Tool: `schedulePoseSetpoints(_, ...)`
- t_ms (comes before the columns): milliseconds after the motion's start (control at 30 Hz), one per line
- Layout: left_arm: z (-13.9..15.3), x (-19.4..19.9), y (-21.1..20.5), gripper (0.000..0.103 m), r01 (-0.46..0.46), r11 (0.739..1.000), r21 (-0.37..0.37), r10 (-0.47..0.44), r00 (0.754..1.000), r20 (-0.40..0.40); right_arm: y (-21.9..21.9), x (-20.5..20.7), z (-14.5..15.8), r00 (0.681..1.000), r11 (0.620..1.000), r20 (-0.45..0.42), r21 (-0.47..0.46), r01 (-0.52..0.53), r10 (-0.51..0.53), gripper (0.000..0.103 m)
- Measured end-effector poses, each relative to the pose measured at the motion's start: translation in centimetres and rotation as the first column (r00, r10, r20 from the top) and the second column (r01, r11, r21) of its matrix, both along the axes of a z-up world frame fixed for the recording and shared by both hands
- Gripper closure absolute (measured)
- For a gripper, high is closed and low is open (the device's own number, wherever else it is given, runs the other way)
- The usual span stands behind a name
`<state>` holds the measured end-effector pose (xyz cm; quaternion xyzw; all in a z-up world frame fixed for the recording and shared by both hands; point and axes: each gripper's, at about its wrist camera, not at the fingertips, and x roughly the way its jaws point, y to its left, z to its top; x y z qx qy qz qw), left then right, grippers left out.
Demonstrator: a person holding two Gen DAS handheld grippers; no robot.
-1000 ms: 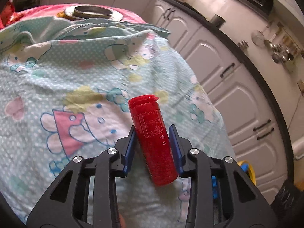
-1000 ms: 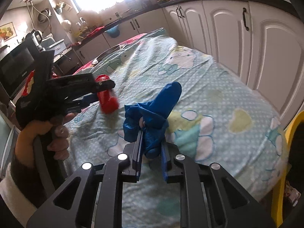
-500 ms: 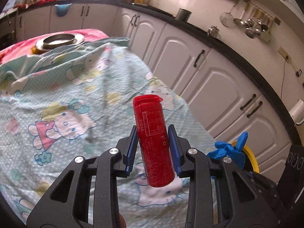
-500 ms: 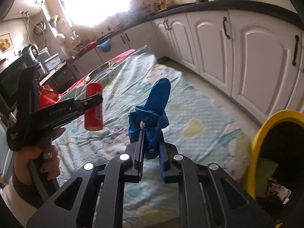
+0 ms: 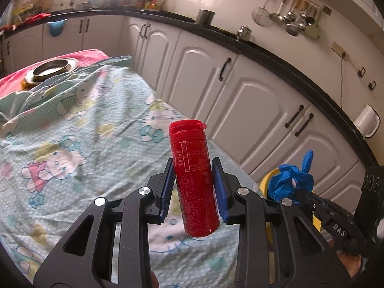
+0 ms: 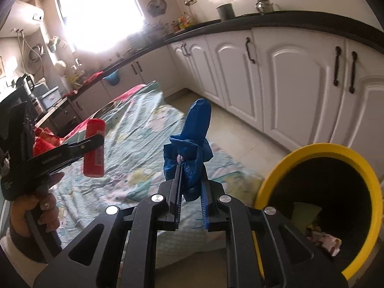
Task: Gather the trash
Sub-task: 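Carry the red cylinder and blue glove with both tools over the bin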
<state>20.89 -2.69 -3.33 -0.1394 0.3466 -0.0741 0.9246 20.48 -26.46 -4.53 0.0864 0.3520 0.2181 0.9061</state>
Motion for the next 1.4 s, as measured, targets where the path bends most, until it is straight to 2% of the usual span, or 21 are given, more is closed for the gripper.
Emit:
schedulePoseSetpoints(700,0.2,-0.8,-8.2,0.079,0.183,0.981,0.059,-0.185,0.983,0.015,-6.5,-1.8,-0.6,0.987,0.987,0.011,0.012,0.157,-0.158,0.090)
schedulePoseSetpoints(967,-0.8,-1.1,-12.3,0.079,0.270,0.959,0.085,-0.271,0.963,0.001,-10.1,-2.3,-1.3,0.970,0.970,0.006,0.016,0.241,-0.241,0.090)
schedulePoseSetpoints(1400,-2.7,-0.1,-19.4,0.079,0.397,0.910,0.123,-0.395,0.918,-0.041,-15.0,-3.9,-3.8,0.937,0.938,-0.064,0.029,0.347,-0.344,0.090)
